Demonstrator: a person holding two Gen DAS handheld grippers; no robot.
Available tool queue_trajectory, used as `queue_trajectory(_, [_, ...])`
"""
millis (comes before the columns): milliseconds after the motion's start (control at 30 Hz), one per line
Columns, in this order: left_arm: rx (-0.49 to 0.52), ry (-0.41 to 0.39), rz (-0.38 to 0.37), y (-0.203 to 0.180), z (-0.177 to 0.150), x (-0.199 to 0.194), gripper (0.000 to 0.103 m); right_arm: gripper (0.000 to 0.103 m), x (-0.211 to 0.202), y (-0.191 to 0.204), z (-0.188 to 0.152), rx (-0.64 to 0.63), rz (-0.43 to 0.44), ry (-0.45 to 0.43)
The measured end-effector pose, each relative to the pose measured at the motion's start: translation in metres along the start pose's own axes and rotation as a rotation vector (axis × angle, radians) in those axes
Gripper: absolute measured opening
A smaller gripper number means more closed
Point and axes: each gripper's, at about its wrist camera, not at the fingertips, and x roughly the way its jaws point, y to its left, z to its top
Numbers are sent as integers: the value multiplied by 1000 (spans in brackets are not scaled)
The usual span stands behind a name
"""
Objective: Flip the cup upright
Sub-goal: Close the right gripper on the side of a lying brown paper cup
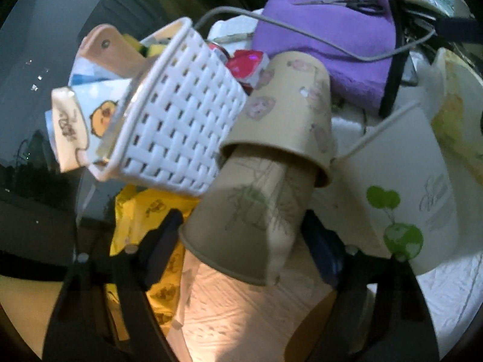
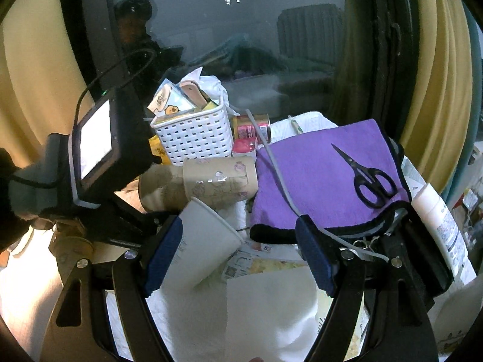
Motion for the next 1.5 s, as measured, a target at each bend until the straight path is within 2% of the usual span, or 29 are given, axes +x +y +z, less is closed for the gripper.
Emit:
queue_trajectory(200, [-2,-8,10,10,-3,-19,79,80,-4,0,-2,7,1,-3])
queue_trajectory(400, [-16,-12,46,13,-13,-53,79,80,-17,7,-5,17,15,-6])
queue_trajectory(567, [-8,-35,69,0,-25,-91,78,80,-38,21,-10,12,34,-18])
queue_trajectory(833, [-9,-85,65,-28,-43,-152,78,80,-87,37,-24,4,40,-57])
queue_trajectory(967, [-12,-132,78,-56,-65,-186,78,80,-110,42,-36,0,35,-69])
queue_trajectory(1033, [-14,-142,79,-72,-78,-191,78,80,-123,46,-47,-4,29,-68])
queue_trajectory(1200, [-59,-164,39,-113,-121,-213,78,80,-137,56,-74,-23,21,-40])
queue_trajectory(1367, [-129,-187,-34,-143,-168,-229,78,80,-153,73,-113,-53,27,-6])
queue_trajectory(1500, [-176,-192,-65,-164,-199,-235,78,80,-165,89,-148,-78,44,31])
